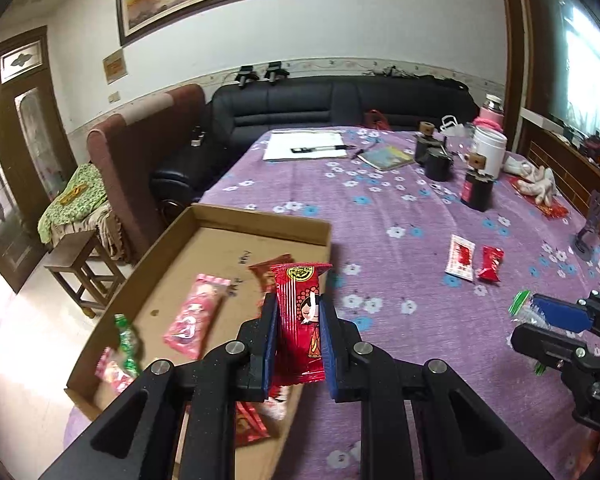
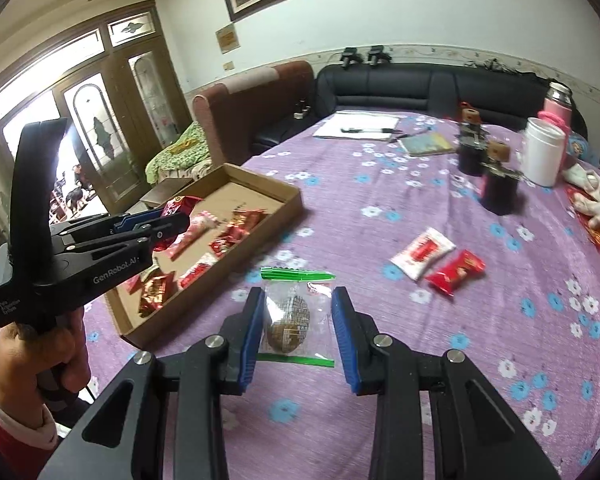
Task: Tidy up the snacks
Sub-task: 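Lift both held snacks and carry them over the cardboard tray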
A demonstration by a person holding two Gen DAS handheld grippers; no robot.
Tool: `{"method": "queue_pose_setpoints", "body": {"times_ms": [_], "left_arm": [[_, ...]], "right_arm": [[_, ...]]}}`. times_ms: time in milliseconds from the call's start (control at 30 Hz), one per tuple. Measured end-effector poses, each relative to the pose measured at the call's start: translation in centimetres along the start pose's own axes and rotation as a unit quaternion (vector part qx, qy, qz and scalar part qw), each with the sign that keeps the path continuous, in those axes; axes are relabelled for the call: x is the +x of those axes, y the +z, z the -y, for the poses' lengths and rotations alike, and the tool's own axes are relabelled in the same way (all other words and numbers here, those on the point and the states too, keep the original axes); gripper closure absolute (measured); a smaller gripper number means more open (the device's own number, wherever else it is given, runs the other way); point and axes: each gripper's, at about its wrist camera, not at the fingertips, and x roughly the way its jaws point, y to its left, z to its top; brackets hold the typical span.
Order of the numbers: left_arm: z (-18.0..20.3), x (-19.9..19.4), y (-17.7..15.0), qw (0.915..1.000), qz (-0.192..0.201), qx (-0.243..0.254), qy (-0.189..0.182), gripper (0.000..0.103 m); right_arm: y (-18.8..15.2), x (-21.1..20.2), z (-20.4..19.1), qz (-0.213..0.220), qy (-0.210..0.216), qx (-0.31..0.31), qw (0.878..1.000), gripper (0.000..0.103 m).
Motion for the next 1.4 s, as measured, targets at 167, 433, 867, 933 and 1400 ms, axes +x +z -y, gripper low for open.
{"method": "queue_pose_setpoints", "body": {"times_ms": [167, 433, 867, 933, 1400], "left_arm": [[-1.8, -0.3, -0.2, 0.9998, 0.003, -0.015, 0.010, 0.083], [-4.2, -0.5, -0.6, 0.9991, 0.005, -0.034, 0.025, 0.083], [-7.0, -0.1, -1.2, 0.9976, 0.003, -0.053, 0.044, 0.083], [-7.6, 0.4, -1.1, 0.9974, -0.002, -0.056, 0.046, 0.083], [-12.2, 3.3, 2.7, 0.9950, 0.005, -0.067, 0.075, 0.083]], "right_arm": [[0.6, 1.1, -2.4, -0.006, 0.014, -0.018, 1.000, 0.070], [1.6, 2.2, -4.8, -0.008, 0.028, -0.039, 0.999, 0.069], [2.3, 4.4, -7.1, -0.022, 0.042, -0.057, 0.997, 0.069], [2.6, 4.9, -7.5, -0.022, 0.045, -0.059, 0.997, 0.069], [8.8, 13.5, -9.0, -0.017, 0.050, -0.053, 0.997, 0.069]]}}
